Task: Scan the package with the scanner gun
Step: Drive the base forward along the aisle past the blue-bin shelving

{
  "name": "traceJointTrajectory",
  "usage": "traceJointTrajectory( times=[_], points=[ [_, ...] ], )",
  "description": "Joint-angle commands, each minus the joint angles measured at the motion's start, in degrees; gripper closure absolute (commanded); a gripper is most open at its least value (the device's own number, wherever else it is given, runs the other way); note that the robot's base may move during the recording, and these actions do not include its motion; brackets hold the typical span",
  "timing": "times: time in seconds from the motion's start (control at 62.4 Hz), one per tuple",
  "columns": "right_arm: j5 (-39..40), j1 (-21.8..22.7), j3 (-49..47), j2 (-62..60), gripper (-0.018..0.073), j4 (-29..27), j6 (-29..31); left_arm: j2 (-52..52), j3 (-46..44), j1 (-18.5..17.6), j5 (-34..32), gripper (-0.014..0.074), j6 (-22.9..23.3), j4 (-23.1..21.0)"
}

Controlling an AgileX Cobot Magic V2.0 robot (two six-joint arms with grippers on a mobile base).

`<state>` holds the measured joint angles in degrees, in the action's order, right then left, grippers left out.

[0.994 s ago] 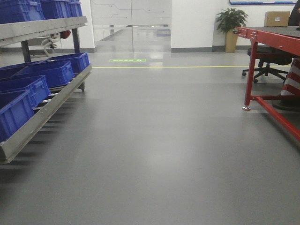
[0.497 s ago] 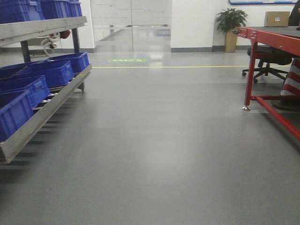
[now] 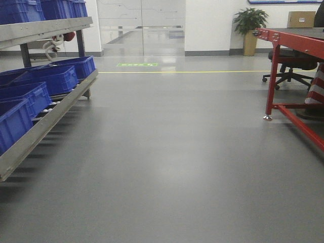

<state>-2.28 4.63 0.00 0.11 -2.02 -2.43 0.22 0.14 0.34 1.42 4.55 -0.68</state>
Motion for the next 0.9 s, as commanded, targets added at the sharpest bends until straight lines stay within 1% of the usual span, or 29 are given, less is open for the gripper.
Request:
traceJointTrajectory(
  times=[0.0, 0.881],
  points=[
    [1.05, 0.33, 0.00, -0.11, 0.0728, -0.21, 0.40, -0.22, -0.14, 0.02, -0.78, 0.0708, 0.13, -0.35],
    [1.05, 0.33, 0.00, -0.11, 0.0728, -0.21, 0.40, -0.22, -0.14, 0.02, -0.78, 0.0708, 0.13, -0.35]
  ],
)
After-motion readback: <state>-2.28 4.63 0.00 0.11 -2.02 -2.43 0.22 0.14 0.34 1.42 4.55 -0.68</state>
